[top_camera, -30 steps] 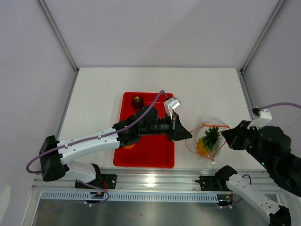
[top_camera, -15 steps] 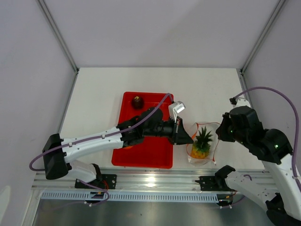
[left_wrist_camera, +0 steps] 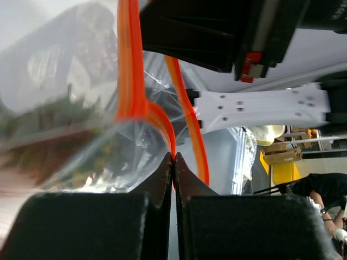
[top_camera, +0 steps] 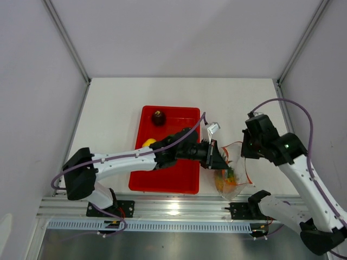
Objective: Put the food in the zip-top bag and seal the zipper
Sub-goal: Adjust the zipper food storage bag at the center of the board.
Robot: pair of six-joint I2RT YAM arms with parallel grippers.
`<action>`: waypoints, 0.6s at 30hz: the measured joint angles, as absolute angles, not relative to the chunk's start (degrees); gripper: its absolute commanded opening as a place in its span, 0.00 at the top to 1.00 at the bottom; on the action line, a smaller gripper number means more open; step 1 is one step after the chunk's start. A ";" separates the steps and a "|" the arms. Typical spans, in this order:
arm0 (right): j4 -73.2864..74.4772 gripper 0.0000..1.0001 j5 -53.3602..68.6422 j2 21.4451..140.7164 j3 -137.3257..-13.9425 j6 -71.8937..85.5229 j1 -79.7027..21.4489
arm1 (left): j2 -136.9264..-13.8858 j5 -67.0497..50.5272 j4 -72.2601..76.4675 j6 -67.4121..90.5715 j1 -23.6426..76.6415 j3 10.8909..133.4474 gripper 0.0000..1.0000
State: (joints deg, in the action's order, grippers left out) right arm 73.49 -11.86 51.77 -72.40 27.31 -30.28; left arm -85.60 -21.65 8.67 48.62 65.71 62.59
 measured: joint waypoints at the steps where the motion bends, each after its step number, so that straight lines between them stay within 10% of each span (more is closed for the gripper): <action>1: 72.55 1.00 -11.46 53.21 -70.48 26.79 -29.30 | -86.83 -21.69 8.60 48.95 65.54 62.57 0.99; 18: 72.90 1.00 -5.39 49.93 -79.22 20.71 -22.68 | -77.41 -20.18 7.40 48.77 64.49 60.73 0.99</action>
State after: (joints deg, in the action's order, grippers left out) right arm 72.90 -5.39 49.93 -79.22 20.71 -22.68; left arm -77.41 -20.18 7.40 48.77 64.49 60.73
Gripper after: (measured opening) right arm 0.002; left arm 0.005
